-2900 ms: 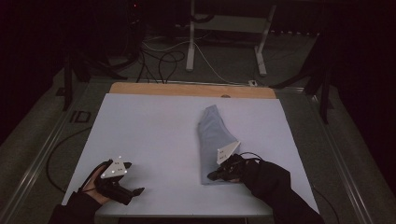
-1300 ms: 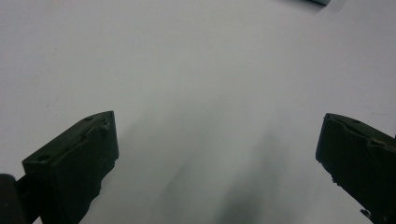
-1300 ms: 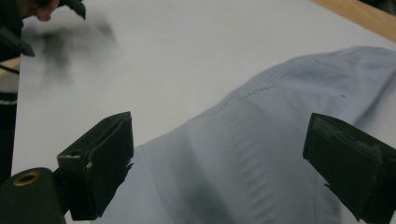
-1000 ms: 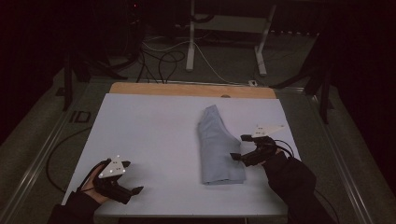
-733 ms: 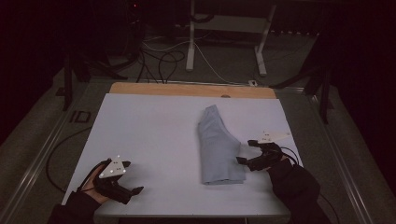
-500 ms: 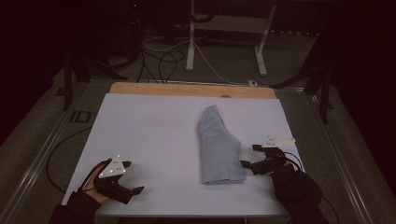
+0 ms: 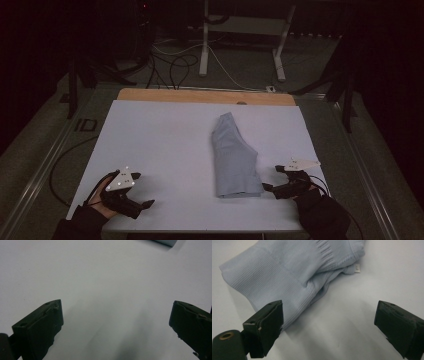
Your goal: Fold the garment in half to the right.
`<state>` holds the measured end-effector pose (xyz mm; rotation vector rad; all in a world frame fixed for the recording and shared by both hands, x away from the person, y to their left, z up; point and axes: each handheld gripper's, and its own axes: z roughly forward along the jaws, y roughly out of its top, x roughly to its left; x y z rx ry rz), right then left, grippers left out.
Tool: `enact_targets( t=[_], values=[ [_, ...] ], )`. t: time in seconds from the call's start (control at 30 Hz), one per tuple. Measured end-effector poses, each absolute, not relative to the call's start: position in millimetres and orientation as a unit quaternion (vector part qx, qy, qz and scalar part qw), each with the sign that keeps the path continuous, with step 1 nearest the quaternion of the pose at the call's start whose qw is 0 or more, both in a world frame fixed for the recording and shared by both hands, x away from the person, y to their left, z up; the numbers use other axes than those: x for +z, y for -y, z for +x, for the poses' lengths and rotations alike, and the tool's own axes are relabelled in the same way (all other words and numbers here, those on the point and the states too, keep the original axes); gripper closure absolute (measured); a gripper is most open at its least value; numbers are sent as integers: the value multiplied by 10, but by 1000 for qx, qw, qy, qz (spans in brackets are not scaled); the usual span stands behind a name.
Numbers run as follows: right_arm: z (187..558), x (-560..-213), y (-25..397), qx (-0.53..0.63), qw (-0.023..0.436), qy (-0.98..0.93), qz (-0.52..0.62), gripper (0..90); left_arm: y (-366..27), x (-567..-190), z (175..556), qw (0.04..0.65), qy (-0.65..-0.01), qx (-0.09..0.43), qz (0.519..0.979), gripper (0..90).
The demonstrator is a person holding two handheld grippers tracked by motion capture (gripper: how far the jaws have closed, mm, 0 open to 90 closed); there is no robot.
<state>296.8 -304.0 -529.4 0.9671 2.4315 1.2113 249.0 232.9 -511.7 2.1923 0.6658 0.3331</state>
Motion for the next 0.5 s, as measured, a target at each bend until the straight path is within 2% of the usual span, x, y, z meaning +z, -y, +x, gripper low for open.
enact_targets(
  t=[0.5],
  values=[
    [2978, -5330, 3000, 416, 133, -838, 328, 87, -2348, -5122, 2486, 401, -266, 134, 866, 3]
  ],
)
